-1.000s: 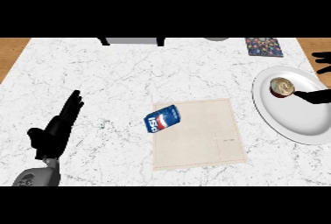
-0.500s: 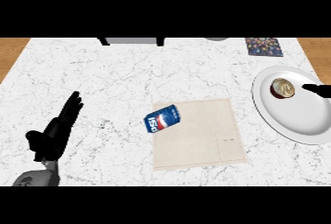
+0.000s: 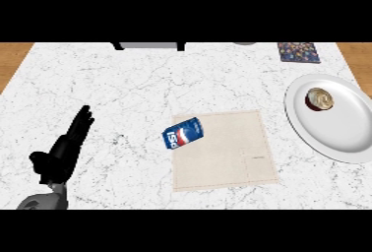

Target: Pick the cupcake from the placemat and place it in the plate

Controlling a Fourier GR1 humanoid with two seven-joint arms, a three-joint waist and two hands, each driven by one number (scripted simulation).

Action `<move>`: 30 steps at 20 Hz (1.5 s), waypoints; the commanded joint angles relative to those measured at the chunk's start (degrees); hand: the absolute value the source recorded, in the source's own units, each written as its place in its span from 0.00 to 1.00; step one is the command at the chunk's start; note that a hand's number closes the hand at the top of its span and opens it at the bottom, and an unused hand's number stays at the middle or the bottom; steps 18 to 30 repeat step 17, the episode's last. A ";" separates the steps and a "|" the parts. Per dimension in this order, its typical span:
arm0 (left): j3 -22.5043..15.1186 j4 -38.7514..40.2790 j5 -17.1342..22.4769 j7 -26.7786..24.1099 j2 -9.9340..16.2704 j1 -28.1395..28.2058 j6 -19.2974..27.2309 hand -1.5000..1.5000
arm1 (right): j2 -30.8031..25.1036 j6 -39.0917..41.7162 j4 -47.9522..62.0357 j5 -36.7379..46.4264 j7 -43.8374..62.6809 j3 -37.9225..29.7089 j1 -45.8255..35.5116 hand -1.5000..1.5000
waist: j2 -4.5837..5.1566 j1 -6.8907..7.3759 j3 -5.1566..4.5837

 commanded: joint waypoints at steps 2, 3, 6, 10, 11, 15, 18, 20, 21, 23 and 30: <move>1.32 -0.54 0.82 1.28 1.91 -0.87 -1.28 0.50 | -5.51 8.58 4.54 -0.80 -8.20 -1.64 5.40 0.00 | 0.15 0.37 0.15; 0.39 -2.13 1.33 3.43 0.66 -0.75 -1.15 0.50 | -6.23 9.00 4.98 -0.18 -9.04 -1.32 6.06 0.00 | 0.28 0.77 0.28; 0.67 -0.77 1.34 0.37 1.28 1.15 -2.49 0.50 | -6.73 11.67 5.10 1.30 -14.14 -0.03 9.52 0.00 | 0.21 0.60 0.24; 0.68 0.03 0.69 1.78 0.93 -2.43 -1.26 0.50 | -7.36 11.30 5.71 2.03 -14.20 0.65 9.13 0.00 | 0.34 0.64 0.30; -0.53 -1.79 0.30 1.22 -0.02 0.43 -1.20 0.50 | -6.06 10.39 5.24 2.16 -16.64 0.72 10.47 0.00 | 0.32 1.11 0.44; 0.39 -1.08 0.74 2.43 0.42 -2.66 -1.02 0.50 | -5.51 8.69 5.61 2.62 -17.66 1.13 10.58 0.00 | 0.29 0.88 0.40; 0.13 -0.65 0.32 0.90 0.04 -0.39 -0.92 0.50 | -5.48 8.12 5.68 2.62 -19.31 1.01 11.66 0.00 | 0.30 1.00 0.44; 0.13 -0.65 0.32 0.90 0.04 -0.39 -0.92 0.50 | -5.48 8.12 5.68 2.62 -19.31 1.01 11.66 0.00 | 0.30 1.00 0.44; 0.13 -0.65 0.32 0.90 0.04 -0.39 -0.92 0.50 | -5.48 8.12 5.68 2.62 -19.31 1.01 11.66 0.00 | 0.30 1.00 0.44; 0.13 -0.65 0.32 0.90 0.04 -0.39 -0.92 0.50 | -5.48 8.12 5.68 2.62 -19.31 1.01 11.66 0.00 | 0.30 1.00 0.44; 0.13 -0.65 0.32 0.90 0.04 -0.39 -0.92 0.50 | -5.48 8.12 5.68 2.62 -19.31 1.01 11.66 0.00 | 0.30 1.00 0.44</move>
